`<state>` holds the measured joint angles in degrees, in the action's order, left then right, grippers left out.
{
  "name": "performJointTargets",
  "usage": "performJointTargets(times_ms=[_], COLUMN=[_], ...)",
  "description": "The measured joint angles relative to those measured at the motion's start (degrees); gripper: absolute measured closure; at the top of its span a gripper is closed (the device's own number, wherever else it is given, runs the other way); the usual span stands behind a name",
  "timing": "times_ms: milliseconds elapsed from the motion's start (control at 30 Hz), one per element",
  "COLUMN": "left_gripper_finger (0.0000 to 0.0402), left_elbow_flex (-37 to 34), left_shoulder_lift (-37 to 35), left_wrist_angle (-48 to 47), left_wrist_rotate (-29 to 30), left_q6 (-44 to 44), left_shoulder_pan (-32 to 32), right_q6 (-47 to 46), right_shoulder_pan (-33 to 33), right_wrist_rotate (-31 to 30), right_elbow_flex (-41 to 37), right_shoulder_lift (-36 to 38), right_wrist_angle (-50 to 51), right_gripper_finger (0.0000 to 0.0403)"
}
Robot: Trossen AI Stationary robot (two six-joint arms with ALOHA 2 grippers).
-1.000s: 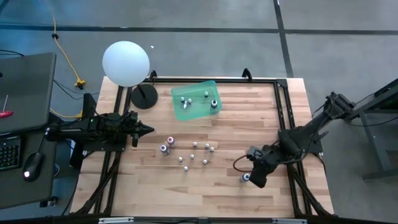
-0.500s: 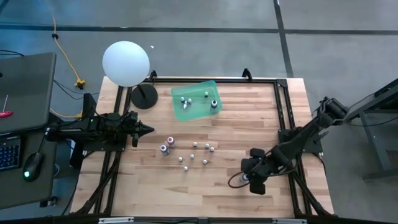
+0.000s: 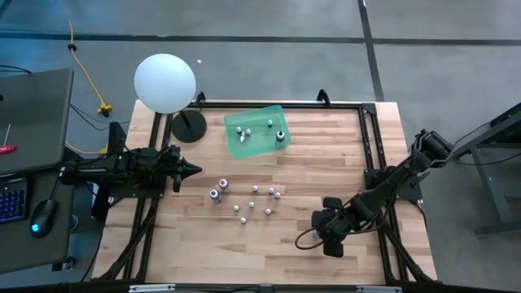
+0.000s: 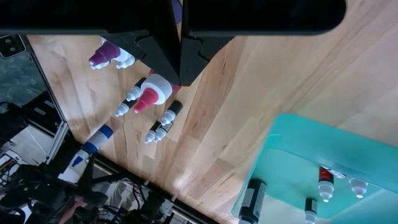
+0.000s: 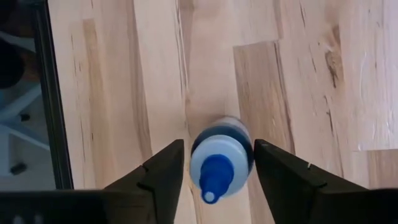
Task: Pick & Place food coloring
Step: Put the large blue dye bottles in the green bin
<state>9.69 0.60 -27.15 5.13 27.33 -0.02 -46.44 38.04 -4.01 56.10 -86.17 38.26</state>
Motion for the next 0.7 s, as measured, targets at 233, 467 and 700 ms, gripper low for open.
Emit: performJointTargets(times_ms=[233, 467, 700], left_gripper_finger=[0.0401, 0.0401, 0.0401], left_elbow_flex=[0.0, 0.0, 0.0], left_shoulder_lift=[0.0, 0.02, 0.01], left_wrist_angle=[0.01, -0.01, 0.0], left_wrist_rotate=[0.0, 0.0, 0.0], left_q6=[0.0, 0.0, 0.0], left_shoulder_pan=[0.01, 0.01, 0.0], right_q6=[0.01, 0.27, 1.92], right_shoulder_pan=[0.0, -0.16, -3.05], right_wrist_rotate=[0.95, 1.02, -0.03], right_elbow_flex=[0.17, 0.17, 3.19], right_shoulder_lift=[0.02, 0.02, -0.11], right_wrist_angle=[-0.15, -0.13, 2.84], right_gripper_finger=[0.0272, 0.0288, 0.0287])
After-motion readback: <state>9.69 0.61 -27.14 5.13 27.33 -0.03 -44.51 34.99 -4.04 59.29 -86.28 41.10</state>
